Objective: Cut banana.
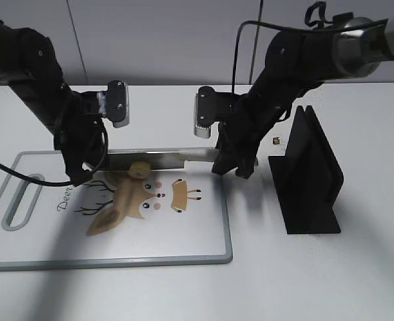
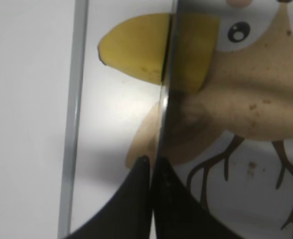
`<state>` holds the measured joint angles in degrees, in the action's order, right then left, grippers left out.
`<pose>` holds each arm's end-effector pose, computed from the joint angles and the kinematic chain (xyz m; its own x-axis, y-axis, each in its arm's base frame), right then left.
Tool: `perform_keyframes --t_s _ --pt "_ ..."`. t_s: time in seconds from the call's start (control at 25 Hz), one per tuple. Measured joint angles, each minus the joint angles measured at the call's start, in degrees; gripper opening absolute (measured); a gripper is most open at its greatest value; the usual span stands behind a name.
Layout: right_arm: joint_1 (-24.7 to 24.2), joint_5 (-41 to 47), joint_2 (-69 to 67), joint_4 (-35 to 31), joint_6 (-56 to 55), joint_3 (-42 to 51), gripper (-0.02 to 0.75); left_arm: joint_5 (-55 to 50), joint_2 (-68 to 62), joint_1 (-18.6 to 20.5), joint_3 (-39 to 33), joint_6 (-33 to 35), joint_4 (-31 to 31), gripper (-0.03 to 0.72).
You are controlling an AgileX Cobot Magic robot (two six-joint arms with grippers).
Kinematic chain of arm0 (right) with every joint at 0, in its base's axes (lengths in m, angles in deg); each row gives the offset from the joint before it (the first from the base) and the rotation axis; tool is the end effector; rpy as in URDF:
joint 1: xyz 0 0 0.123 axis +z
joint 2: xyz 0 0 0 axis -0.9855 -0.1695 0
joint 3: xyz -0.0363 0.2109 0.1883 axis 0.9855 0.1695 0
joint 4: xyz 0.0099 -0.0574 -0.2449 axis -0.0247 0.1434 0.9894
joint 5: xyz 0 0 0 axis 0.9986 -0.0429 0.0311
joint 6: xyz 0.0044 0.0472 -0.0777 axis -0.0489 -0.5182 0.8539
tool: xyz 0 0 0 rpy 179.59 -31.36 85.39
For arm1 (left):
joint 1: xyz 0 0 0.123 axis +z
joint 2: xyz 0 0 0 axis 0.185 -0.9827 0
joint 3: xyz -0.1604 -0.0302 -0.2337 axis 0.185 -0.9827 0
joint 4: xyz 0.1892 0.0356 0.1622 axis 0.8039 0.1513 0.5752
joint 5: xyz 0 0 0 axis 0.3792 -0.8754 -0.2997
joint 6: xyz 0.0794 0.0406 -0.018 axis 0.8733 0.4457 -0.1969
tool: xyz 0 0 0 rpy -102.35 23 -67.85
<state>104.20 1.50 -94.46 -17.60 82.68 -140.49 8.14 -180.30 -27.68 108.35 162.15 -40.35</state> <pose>0.3962 0.2086 0.1115 -0.0881 -0.9005 -0.4259 -0.9882 0.1328 -0.0764 0.3764 -0.1353 0.1367 -0.1174 0.9495 -0.2910 0.9798 0.1586 0.1222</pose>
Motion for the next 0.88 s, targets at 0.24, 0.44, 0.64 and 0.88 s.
perform_keyframes --t_s 0.24,0.44,0.64,0.88 --pt "-0.1 0.2 -0.5 -0.3 0.0 -0.2 0.16 -0.8 -0.9 0.1 0.4 0.2 -0.6 -0.007" --pt "-0.1 0.3 -0.5 -0.4 0.0 -0.2 0.16 -0.8 -0.9 0.1 0.4 0.2 -0.6 -0.007" --pt "-0.1 0.4 -0.4 -0.4 0.0 -0.2 0.16 -0.8 -0.9 0.1 0.4 0.2 -0.6 -0.007" --pt "-0.1 0.7 0.9 -0.5 0.0 -0.1 0.16 -0.6 0.0 0.1 0.3 -0.4 -0.6 -0.007"
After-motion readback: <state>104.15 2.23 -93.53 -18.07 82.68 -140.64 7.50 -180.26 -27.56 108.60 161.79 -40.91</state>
